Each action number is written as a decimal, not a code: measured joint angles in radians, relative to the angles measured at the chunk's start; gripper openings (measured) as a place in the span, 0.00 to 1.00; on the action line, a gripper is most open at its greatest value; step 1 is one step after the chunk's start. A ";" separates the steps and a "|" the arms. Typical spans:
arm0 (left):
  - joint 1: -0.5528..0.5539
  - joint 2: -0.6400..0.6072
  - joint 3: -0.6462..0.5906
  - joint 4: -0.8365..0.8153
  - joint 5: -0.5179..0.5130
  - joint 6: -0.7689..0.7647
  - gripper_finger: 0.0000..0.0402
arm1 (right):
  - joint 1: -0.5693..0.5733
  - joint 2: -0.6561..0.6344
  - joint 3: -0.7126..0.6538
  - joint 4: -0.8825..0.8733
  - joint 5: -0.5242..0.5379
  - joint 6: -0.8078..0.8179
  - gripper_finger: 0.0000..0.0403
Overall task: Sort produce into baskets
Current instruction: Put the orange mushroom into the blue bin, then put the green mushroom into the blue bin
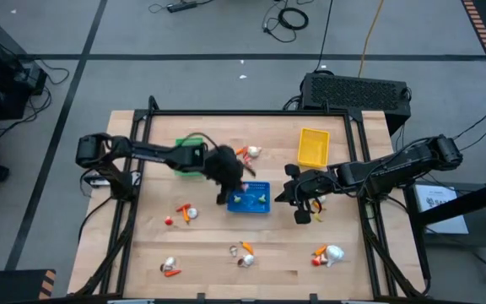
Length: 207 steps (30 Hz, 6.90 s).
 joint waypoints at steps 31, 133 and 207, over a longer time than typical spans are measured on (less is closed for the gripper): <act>-0.200 0.025 -0.002 0.042 -0.357 0.008 0.37 | 0.000 0.000 0.000 0.051 0.000 0.088 0.00; -0.116 1.017 1.114 0.139 -0.280 0.239 0.53 | 0.117 -0.733 0.001 -0.570 0.505 0.383 0.00; -0.164 0.593 1.115 -0.896 -0.290 0.214 0.07 | 0.118 -0.687 0.000 -0.530 0.497 0.403 0.00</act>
